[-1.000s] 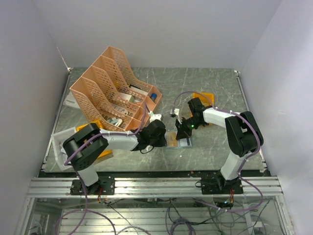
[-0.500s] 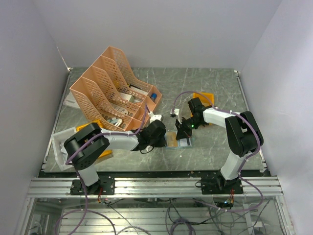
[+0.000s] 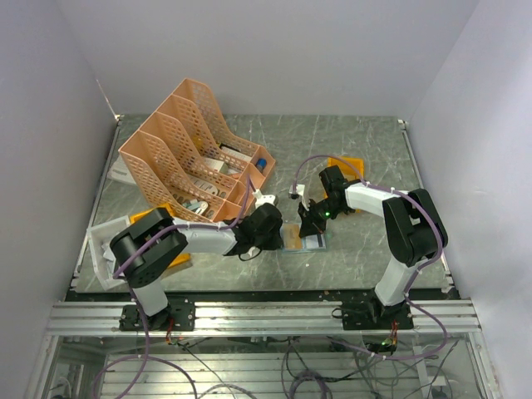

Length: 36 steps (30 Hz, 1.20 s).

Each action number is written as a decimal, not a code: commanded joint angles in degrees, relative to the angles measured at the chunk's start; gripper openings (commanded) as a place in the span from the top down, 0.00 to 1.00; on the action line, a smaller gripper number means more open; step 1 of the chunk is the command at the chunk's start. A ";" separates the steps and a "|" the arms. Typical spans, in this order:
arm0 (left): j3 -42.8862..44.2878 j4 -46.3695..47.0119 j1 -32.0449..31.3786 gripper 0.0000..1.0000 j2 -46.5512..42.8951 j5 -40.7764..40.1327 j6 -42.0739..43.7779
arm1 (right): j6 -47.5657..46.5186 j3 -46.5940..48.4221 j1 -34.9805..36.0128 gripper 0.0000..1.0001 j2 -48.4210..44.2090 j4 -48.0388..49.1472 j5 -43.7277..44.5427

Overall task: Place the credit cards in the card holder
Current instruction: Turn over the card slot in the card holder.

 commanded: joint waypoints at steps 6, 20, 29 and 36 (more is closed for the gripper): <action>4.36 -1.72 0.05 0.93 2.16 2.29 1.48 | -0.52 0.26 0.70 1.00 1.29 -0.14 1.06; 5.79 -4.06 -0.35 0.91 0.67 1.24 2.28 | 0.16 0.11 0.69 0.91 -0.31 0.53 0.82; 6.68 -5.03 -0.37 0.87 0.88 1.07 2.49 | 0.11 0.24 0.70 0.86 -1.80 0.42 0.16; 7.41 -5.69 -0.44 0.84 1.08 1.06 2.76 | 0.28 -0.17 0.25 0.80 -4.13 0.76 -0.19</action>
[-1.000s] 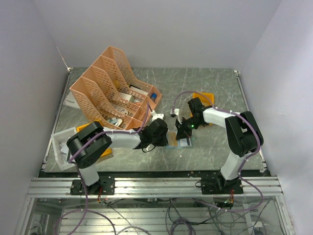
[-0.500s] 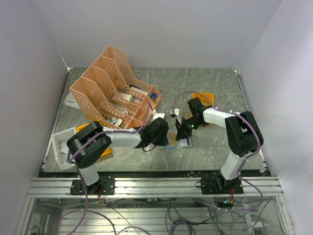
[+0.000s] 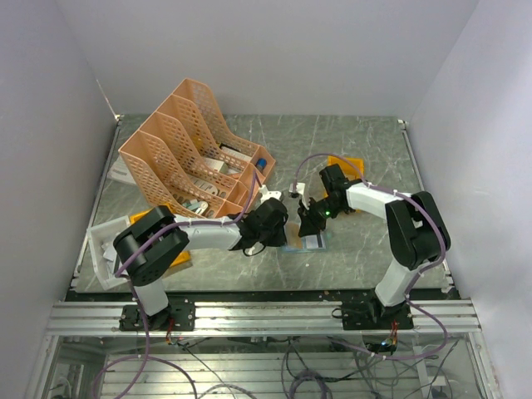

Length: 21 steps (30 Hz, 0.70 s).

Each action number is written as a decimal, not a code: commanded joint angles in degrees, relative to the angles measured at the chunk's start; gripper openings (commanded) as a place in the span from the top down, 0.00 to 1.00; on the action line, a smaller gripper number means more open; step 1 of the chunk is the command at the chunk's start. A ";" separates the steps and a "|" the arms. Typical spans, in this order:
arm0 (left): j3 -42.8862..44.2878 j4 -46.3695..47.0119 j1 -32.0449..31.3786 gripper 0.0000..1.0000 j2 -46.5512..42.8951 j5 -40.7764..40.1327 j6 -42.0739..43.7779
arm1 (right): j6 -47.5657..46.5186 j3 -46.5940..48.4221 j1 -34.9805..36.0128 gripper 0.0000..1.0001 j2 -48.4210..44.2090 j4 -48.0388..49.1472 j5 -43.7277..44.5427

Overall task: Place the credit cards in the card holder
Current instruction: Turn over the card slot in the card holder.

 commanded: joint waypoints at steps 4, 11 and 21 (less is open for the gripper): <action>2.68 -0.89 -0.26 0.83 -0.06 0.22 0.90 | -0.27 -0.10 -0.58 0.77 -3.76 0.37 -1.01; 3.14 -1.54 -0.29 0.76 -0.48 -0.12 0.82 | -0.47 -0.13 -1.63 0.76 -5.33 0.01 -1.91; 3.65 -1.19 -0.65 0.60 0.06 0.48 0.53 | -0.56 0.01 -4.79 0.76 -7.22 -0.66 -3.44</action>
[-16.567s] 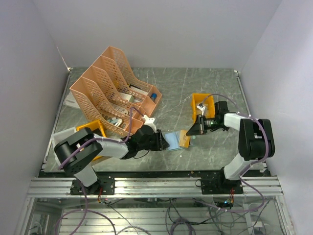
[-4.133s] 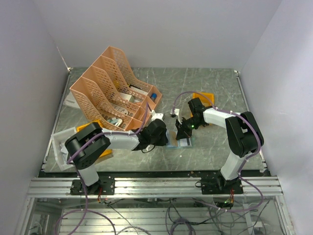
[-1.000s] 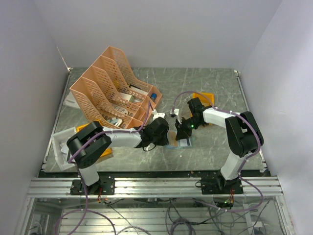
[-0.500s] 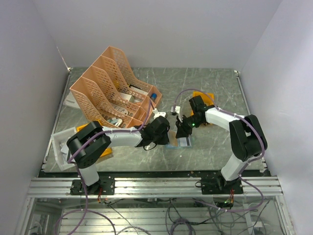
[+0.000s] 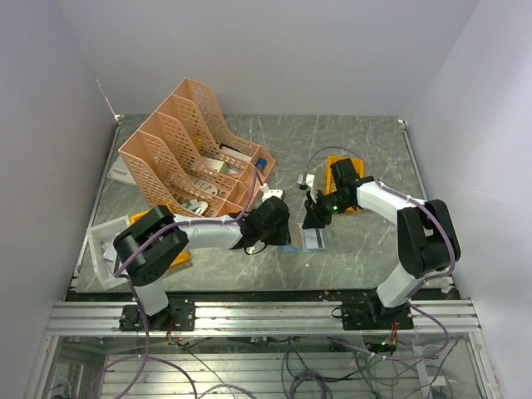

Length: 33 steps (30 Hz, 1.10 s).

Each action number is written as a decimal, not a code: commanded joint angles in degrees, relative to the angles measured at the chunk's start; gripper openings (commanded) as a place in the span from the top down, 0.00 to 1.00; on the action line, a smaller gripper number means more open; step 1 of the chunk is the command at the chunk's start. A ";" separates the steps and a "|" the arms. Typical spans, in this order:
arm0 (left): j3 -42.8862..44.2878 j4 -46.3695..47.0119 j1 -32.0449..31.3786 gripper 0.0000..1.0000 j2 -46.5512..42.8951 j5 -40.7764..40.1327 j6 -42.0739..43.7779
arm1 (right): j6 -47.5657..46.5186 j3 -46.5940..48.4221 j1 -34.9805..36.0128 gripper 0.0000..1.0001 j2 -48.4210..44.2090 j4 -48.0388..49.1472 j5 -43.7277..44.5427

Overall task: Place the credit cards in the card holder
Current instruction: Turn over the card slot in the card holder.

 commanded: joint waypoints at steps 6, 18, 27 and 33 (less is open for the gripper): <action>4.46 -1.81 -1.24 0.54 0.81 0.10 1.34 | -0.56 0.06 -4.49 0.76 -3.73 -0.91 -3.15; 13.72 -10.36 -3.72 0.41 6.77 -3.56 4.42 | -1.08 -0.14 -9.91 0.76 -5.87 -1.75 -6.11; 17.26 -14.84 -4.24 0.51 9.71 -5.43 5.34 | -1.52 -0.13 -10.53 0.76 -6.52 -2.32 -7.22; 15.85 -13.51 -4.20 0.70 8.66 -6.04 4.45 | -3.54 -0.69 -10.71 0.76 -6.06 -4.26 -15.16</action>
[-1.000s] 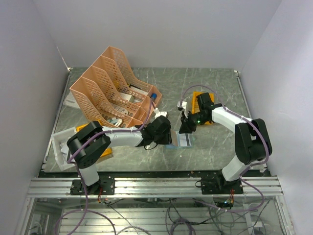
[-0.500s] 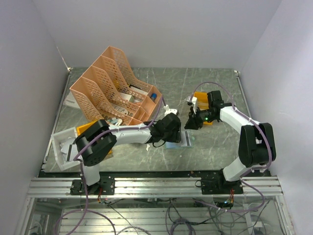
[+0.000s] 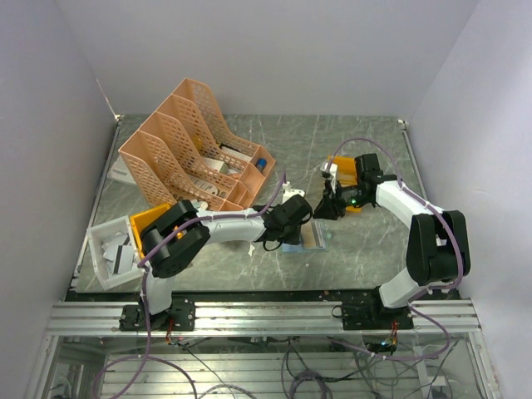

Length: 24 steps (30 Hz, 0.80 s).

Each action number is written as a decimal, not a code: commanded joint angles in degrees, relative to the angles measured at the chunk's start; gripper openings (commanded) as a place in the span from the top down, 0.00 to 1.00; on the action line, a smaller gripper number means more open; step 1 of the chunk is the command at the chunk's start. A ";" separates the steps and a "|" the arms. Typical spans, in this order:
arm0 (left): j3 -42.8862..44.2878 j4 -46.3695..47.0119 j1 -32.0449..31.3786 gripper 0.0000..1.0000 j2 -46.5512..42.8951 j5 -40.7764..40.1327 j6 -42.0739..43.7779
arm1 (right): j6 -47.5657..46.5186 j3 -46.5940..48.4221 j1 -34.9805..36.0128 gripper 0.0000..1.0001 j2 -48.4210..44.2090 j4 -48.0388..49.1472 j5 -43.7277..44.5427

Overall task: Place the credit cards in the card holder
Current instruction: Turn over the card slot in the card holder.

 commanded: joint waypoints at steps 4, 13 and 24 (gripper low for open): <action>-1.56 -1.33 -0.13 0.73 -2.00 -3.43 -0.90 | -3.84 -0.18 0.56 0.79 1.88 -5.37 -9.71; -5.47 -6.46 -0.34 0.63 -8.53 -9.68 -1.63 | -0.85 1.36 4.48 0.90 6.54 -5.32 -5.38; -10.13 -16.42 -0.47 0.61 -26.89 -16.01 -0.49 | -0.84 0.37 6.42 0.88 4.65 -3.06 -4.35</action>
